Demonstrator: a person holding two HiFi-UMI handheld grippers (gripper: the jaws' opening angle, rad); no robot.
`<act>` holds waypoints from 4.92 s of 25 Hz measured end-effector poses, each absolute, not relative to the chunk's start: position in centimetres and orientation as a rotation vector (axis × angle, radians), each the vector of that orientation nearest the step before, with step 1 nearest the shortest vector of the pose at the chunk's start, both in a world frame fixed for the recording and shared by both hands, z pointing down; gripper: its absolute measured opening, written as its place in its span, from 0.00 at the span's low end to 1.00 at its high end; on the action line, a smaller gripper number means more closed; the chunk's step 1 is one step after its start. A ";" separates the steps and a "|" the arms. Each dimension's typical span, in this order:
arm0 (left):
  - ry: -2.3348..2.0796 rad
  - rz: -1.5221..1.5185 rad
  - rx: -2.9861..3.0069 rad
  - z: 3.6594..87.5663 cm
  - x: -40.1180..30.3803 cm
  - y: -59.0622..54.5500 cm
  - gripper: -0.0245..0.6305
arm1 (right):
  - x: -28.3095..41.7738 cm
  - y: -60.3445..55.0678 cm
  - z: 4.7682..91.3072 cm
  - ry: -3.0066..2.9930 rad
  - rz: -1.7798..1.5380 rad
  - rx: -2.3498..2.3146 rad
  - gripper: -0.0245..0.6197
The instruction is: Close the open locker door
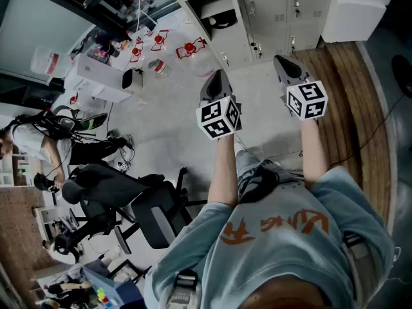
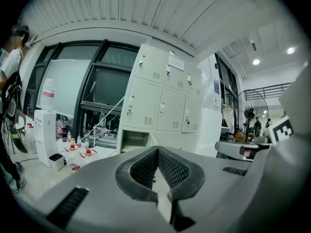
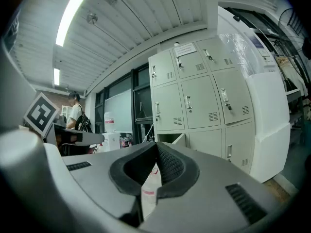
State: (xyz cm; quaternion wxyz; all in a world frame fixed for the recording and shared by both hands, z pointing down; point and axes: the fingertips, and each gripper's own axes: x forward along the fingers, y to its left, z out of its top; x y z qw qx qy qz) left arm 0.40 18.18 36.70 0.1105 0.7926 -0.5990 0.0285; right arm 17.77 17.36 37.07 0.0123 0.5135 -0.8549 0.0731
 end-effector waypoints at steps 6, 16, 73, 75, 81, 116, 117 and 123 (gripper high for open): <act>-1.779 0.099 2.346 36.5 1.4 18.7 0.07 | 18.4 17.8 36.4 -2.688 0.196 1.597 0.03; -1.700 0.110 2.433 36.0 4.4 18.9 0.07 | 21.5 17.3 36.8 -2.618 0.252 1.693 0.03; -1.279 0.366 2.146 60.5 1.3 -12.1 0.07 | 10.8 -12.1 61.6 -2.455 0.678 1.234 0.14; -1.277 0.364 2.143 60.7 1.2 -13.2 0.07 | 11.0 -12.9 62.2 -2.440 0.673 1.221 0.15; -1.293 0.377 2.076 62.1 1.6 -14.2 0.07 | 11.2 -14.6 63.7 -2.429 0.694 1.136 0.19; -1.664 0.271 1.829 59.4 -9.8 -16.2 0.07 | -1.0 -19.2 64.7 -2.445 0.410 0.628 0.16; -1.659 0.270 1.828 59.5 -10.4 -16.4 0.07 | -1.6 -19.7 64.7 -2.439 0.409 0.638 0.15; -1.625 0.278 1.829 60.3 -14.3 -17.5 0.07 | -5.5 -21.9 64.6 -2.436 0.433 0.696 0.14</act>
